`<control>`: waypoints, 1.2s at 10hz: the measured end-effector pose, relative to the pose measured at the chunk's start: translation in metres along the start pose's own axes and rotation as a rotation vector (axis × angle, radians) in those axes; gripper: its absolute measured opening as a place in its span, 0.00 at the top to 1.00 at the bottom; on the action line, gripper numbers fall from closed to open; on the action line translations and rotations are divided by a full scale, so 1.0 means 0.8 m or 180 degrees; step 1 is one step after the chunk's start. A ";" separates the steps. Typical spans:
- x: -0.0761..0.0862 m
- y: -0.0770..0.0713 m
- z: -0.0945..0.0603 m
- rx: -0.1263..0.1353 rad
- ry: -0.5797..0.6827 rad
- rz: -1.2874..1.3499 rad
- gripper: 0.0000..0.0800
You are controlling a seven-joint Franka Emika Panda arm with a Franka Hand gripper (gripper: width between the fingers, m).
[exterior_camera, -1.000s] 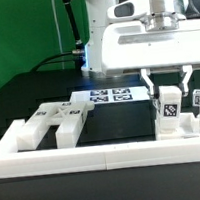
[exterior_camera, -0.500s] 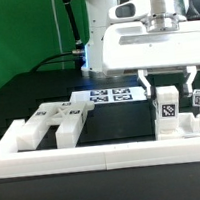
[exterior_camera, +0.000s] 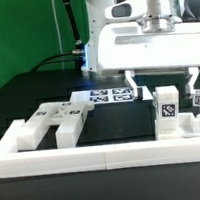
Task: Assemble chair
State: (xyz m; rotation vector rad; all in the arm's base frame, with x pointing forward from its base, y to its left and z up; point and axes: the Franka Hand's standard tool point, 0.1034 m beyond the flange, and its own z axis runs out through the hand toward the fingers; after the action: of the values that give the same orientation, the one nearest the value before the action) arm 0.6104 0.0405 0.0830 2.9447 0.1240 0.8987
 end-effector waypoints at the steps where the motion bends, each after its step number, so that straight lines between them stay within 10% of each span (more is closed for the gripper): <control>1: 0.001 0.004 -0.001 -0.0006 -0.0009 -0.0038 0.19; 7: 0.009 0.011 -0.012 0.0047 -0.0292 -0.0095 0.19; 12: 0.005 0.002 -0.009 0.0240 -0.1391 -0.0089 0.19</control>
Offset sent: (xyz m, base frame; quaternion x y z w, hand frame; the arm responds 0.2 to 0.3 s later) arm 0.0010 -0.0096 0.0232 0.0183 -0.0315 -0.0104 0.9993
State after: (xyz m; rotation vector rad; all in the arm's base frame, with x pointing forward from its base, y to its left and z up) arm 0.6096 0.0398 0.0913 3.1147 0.1781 0.2359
